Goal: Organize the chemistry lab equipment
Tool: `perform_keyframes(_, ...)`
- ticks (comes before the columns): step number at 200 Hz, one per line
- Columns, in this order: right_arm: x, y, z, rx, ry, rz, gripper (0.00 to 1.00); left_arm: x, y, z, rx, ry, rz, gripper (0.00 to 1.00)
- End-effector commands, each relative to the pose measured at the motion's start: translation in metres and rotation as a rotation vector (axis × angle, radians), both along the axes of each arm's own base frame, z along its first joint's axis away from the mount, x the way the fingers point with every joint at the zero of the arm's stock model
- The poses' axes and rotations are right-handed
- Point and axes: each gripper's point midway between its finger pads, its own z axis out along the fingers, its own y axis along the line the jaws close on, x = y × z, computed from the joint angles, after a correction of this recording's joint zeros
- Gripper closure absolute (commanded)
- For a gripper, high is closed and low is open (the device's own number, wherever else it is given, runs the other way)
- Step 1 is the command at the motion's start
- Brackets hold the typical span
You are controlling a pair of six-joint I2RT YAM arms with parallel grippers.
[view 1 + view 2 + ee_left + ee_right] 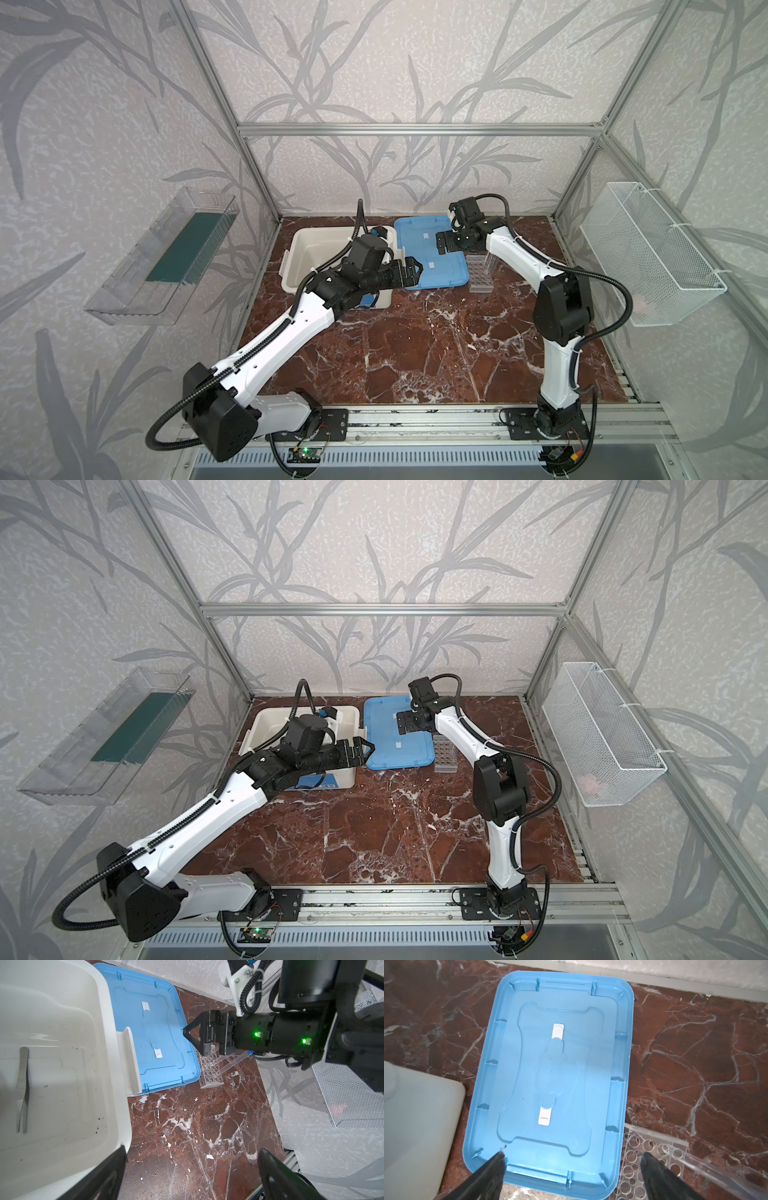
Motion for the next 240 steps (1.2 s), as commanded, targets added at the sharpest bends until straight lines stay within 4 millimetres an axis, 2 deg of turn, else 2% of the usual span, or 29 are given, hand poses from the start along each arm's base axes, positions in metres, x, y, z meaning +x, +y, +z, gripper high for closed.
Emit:
perform_keyframes(1,0.01,-0.012,-0.01,-0.06,0.027,-0.022,0.03,0.005,0.004,0.006,-0.003,-0.028,0.062,0.07)
perform_keyframes(17,0.019,-0.015,-0.021,-0.073,0.056,-0.035,0.04,-0.002,-0.004,0.0,-0.006,-0.005,0.037,0.01)
perform_keyframes(65,0.036,-0.019,-0.057,-0.108,0.153,-0.059,0.1,-0.011,-0.022,-0.017,-0.048,0.001,0.029,0.01)
perform_keyframes(101,0.043,-0.026,-0.077,-0.115,0.208,-0.08,0.23,-0.013,-0.029,-0.024,-0.028,0.006,0.006,0.01)
perform_keyframes(133,0.044,-0.031,-0.088,-0.106,0.239,-0.096,0.27,-0.012,-0.026,-0.03,-0.011,0.012,0.022,0.01)
perform_keyframes(150,0.043,-0.031,-0.096,-0.104,0.26,-0.088,0.37,-0.012,-0.026,-0.032,-0.014,0.014,0.021,0.01)
perform_keyframes(172,0.042,-0.034,-0.101,-0.121,0.266,-0.091,0.44,-0.012,-0.027,-0.033,-0.02,0.012,0.021,0.01)
perform_keyframes(216,0.04,-0.038,-0.108,-0.145,0.279,-0.093,0.54,-0.011,-0.027,-0.036,-0.016,0.014,0.024,0.01)
perform_keyframes(240,0.037,-0.03,-0.114,-0.102,0.306,-0.07,0.58,-0.011,-0.031,-0.035,-0.039,0.013,0.012,0.01)
